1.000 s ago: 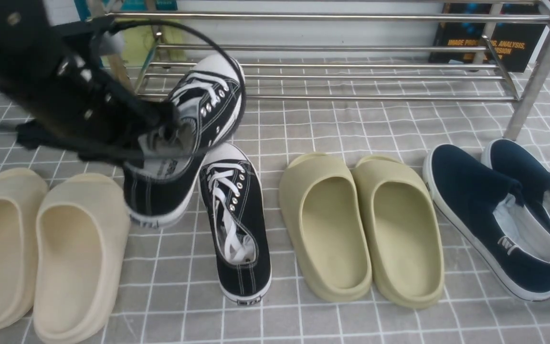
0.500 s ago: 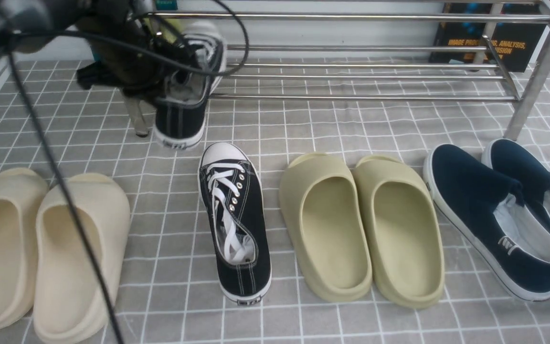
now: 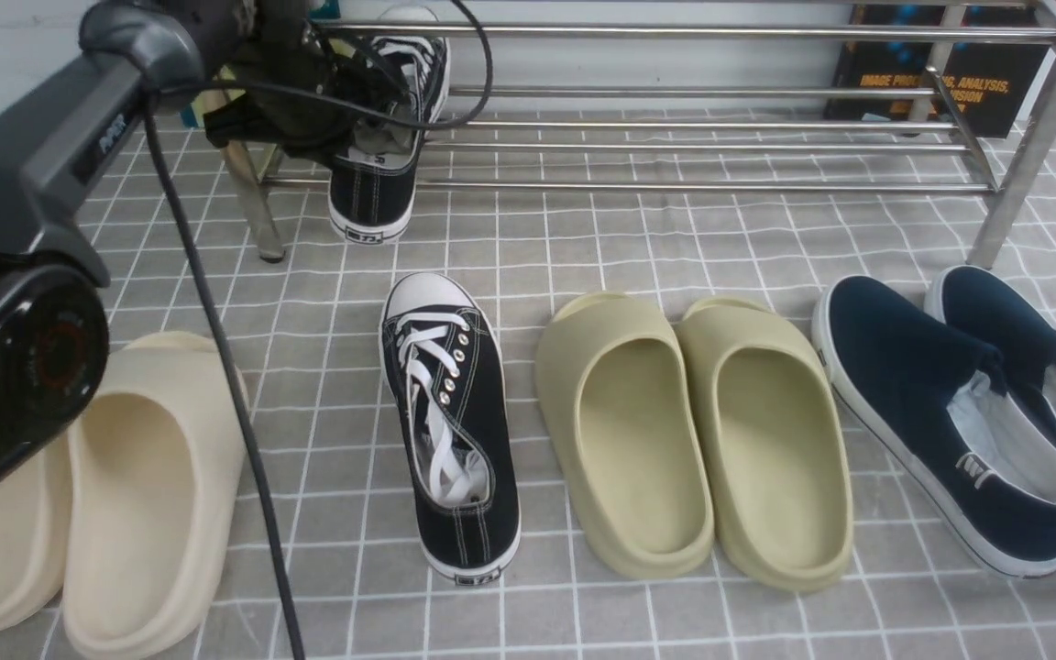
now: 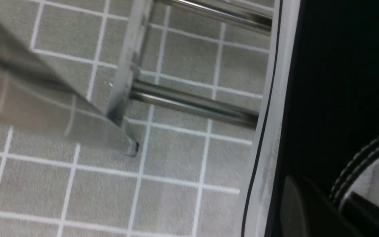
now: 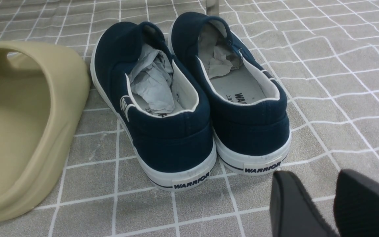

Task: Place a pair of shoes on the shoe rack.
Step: Use the left arm to put a shoe into the shoe rack

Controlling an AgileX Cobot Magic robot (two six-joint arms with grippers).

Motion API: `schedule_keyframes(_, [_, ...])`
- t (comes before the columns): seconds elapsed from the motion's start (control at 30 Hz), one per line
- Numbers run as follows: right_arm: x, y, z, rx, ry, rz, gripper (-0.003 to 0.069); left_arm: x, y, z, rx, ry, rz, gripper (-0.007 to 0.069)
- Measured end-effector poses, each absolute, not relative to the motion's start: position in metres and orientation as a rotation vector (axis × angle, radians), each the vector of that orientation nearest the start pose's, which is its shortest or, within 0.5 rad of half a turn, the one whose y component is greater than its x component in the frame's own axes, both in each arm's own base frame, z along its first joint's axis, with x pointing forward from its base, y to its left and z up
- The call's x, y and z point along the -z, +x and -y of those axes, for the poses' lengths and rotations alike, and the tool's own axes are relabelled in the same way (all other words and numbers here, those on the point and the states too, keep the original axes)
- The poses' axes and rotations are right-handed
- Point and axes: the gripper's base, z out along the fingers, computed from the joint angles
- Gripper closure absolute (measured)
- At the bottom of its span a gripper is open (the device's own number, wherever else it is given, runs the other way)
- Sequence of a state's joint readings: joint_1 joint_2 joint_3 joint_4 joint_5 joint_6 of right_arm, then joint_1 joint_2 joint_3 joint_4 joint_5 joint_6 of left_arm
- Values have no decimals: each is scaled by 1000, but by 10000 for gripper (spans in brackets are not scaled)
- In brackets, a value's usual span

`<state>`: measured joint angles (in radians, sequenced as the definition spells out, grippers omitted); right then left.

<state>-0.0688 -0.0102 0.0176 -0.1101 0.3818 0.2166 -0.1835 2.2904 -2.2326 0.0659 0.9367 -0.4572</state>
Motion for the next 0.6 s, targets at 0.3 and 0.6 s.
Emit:
schedule_keyframes(0.3, [-174,52,7,7,199,-1860,420,-270,518,90,198,-326,-2406,582])
schedule_keyframes(0.6, [-174,52,7,7,199,-1860,420,-316,493,85,183,-340,-2441,367])
